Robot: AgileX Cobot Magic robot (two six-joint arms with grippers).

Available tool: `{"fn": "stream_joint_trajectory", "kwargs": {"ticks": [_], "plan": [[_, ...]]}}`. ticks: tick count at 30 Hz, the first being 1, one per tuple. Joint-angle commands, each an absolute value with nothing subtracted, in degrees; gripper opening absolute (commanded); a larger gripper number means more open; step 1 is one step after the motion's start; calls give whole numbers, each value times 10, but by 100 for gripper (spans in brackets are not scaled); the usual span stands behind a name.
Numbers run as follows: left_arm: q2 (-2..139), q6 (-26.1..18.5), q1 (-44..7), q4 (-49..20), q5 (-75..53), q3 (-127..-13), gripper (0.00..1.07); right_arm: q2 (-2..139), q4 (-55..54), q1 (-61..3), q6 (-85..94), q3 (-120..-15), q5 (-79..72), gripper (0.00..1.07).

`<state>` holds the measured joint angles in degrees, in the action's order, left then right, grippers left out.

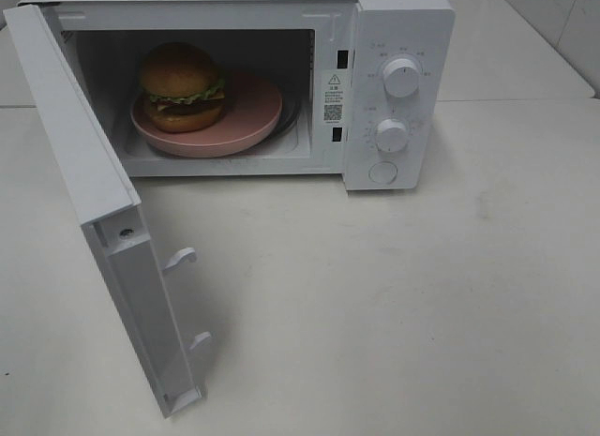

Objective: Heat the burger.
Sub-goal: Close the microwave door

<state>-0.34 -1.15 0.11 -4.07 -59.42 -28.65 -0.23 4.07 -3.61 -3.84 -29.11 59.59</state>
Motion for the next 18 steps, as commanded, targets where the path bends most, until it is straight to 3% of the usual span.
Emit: {"fn": "stream_joint_trajectory", "kwargs": {"ticks": [1, 18], "plan": [[-15, -10, -1, -41, -588, -284, 98, -18, 42, -34, -29, -290, 592, 76], [-15, -10, -1, -41, -588, -284, 98, -18, 42, -34, -29, -290, 592, 76]]}}
